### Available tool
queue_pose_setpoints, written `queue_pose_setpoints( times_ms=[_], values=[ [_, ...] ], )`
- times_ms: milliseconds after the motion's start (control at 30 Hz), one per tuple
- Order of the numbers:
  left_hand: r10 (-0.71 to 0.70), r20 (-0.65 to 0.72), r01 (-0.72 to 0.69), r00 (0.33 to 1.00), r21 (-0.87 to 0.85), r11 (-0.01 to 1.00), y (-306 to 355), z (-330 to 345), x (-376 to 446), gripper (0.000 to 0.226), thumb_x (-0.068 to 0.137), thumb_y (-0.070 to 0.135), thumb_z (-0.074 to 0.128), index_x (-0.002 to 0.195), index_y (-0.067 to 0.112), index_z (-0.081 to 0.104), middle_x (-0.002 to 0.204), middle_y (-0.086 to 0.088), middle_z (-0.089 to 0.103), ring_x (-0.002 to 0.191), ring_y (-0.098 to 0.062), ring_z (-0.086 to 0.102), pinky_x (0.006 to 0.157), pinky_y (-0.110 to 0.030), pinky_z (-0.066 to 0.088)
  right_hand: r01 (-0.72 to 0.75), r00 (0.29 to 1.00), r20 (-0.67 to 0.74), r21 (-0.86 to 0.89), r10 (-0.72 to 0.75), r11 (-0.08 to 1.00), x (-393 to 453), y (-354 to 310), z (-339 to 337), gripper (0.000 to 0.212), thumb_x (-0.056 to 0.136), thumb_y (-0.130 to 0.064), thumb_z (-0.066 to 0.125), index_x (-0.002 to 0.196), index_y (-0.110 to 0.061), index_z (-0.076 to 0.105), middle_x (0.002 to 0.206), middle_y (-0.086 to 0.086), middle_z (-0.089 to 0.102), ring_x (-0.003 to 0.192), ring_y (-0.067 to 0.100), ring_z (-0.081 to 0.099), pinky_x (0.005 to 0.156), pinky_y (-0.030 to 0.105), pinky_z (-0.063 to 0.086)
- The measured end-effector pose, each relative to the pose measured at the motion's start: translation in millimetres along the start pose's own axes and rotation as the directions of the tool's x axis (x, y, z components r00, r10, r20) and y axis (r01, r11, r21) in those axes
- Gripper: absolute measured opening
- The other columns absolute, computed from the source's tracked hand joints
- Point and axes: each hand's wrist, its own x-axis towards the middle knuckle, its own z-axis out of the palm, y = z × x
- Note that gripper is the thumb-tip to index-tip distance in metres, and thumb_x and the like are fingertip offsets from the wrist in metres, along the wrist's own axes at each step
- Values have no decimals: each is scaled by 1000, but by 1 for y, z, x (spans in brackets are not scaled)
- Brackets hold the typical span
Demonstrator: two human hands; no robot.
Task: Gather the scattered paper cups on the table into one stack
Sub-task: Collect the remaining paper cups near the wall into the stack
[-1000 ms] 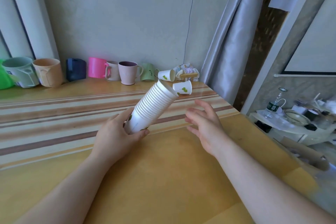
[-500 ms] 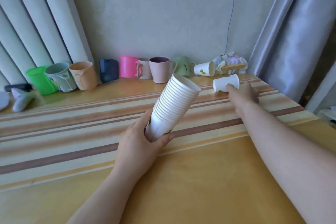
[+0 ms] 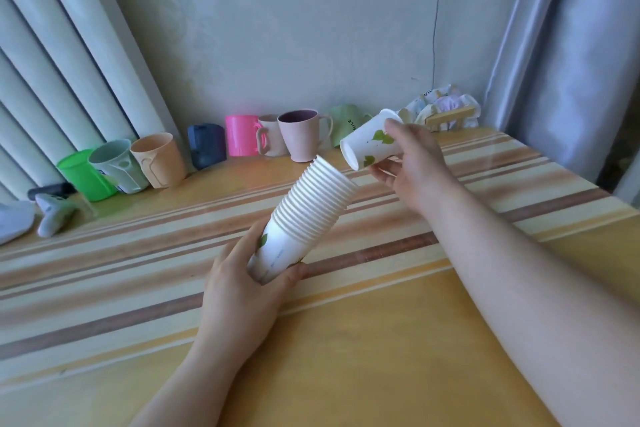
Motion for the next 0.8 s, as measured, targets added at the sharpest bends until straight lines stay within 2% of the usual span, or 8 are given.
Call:
queue_pose_setpoints(
  times_ms=[100,200,300,400,500,633,733,800],
  values=[
    [1,-9,-2,1000,-24,1000,0,0,1,69,75,49,93,133,62,58,118,23,67,109,-4,62,90,-35,49,-72,989,143,199,44,977,-12,-14,16,42,87,-38,79,122,-23,61,121,9,67,99,33,71,77,42,65],
    [-7,-4,7,1000,-35,999,0,0,0,67,75,50,92,127,69,55,118,25,66,108,1,60,88,-31,49,-48,965,260,99,21,994,-22,-20,27,42,78,-36,75,117,-31,62,113,3,68,95,26,68,68,34,61],
    [-48,10,48,999,-44,998,1,-1,0,78,75,52,93,144,57,56,126,20,68,115,-8,62,96,-39,52,14,940,341,-55,5,998,-27,-17,32,53,77,-28,75,127,-38,60,105,-1,71,90,22,68,71,34,54],
    [-59,9,59,998,-55,997,2,-1,1,76,75,53,92,142,55,57,126,19,69,116,-9,62,95,-39,51,26,917,397,-119,23,992,-29,-10,34,72,77,-26,77,144,-39,54,107,-2,73,89,17,69,70,31,54],
    [-80,9,81,997,-69,994,1,-2,1,75,74,56,91,140,59,56,124,19,71,115,-10,64,96,-41,53,20,889,454,-165,57,986,-28,-5,32,83,74,-28,85,148,-41,50,105,-2,74,94,18,68,81,38,53],
    [-144,23,146,989,-94,985,2,-4,0,83,73,62,89,146,58,52,127,17,73,120,-10,66,102,-47,56,2,840,534,-175,93,985,-25,-1,29,105,59,-35,101,151,-41,50,105,-3,76,99,19,70,92,47,53],
    [-198,52,203,979,-123,971,5,-8,1,79,77,55,91,147,55,54,124,20,74,115,-10,68,96,-42,56,-17,805,580,-185,124,983,-27,-6,28,117,51,-49,105,153,-40,49,112,-1,77,98,22,69,91,46,53],
    [-240,123,258,963,-163,952,8,-13,6,70,82,45,90,144,51,58,121,18,74,107,-9,70,86,-35,55,-44,805,576,-187,146,981,-27,-10,26,109,58,-44,104,152,-40,50,120,3,74,99,26,71,92,45,52]
  ],
)
